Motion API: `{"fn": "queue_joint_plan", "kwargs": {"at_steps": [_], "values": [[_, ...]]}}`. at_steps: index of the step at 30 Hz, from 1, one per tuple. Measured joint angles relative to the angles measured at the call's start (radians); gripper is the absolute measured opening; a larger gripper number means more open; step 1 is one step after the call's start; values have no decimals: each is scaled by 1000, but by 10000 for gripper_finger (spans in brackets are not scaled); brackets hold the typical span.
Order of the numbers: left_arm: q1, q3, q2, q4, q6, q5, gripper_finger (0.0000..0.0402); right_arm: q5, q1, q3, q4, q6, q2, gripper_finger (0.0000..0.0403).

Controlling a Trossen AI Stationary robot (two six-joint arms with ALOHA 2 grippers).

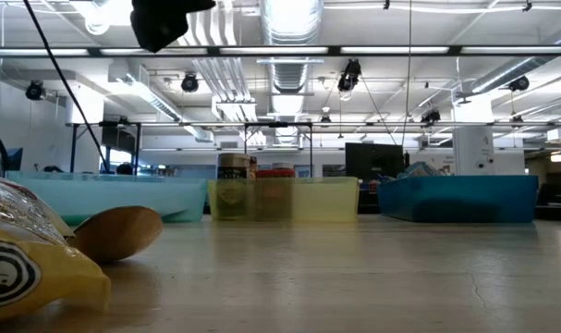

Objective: Pick & Place Food Item
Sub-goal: Put the brown seasoning bottle into the yellow bin

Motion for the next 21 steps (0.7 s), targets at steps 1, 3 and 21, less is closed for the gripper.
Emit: {"fn": "queue_joint_plan", "kwargs": {"at_steps": [1,3,21], "values": [[-1,-3,0,19,3,3,303,0,1,0,2,0,-1,188],[-1,-13,0,66,20,3,303,0,3,0,1,-9,-1,188],[-21,-13,-1,109,133,6,303,0,11,2,13,-12,0,188]]}}
